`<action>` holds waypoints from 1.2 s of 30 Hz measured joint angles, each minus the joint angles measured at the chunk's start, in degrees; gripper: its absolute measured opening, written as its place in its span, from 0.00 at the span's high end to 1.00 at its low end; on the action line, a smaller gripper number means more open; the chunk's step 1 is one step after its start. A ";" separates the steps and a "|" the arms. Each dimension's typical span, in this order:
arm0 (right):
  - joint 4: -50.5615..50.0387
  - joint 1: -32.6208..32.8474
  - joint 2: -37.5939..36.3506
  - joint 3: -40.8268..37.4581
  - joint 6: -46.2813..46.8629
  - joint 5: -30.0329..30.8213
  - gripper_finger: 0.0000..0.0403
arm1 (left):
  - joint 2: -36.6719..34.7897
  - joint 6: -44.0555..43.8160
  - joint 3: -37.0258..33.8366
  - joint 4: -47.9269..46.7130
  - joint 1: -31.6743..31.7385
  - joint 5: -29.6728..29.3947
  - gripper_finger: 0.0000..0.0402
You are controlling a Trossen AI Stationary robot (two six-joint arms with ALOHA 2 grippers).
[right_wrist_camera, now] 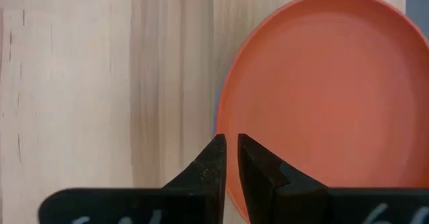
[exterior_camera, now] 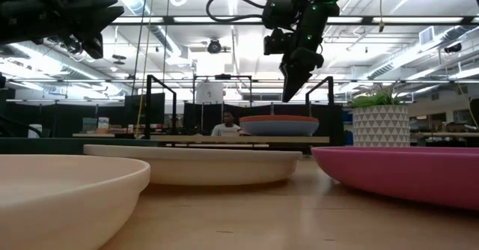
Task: Place and stack plates onto a shelf
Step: Put the gray plate on the shelf
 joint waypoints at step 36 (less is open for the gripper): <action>49.99 24.23 -0.74 -25.97 14.28 7.05 0.89 | 0.00 4.56 0.00 -3.55 0.01 0.00 0.74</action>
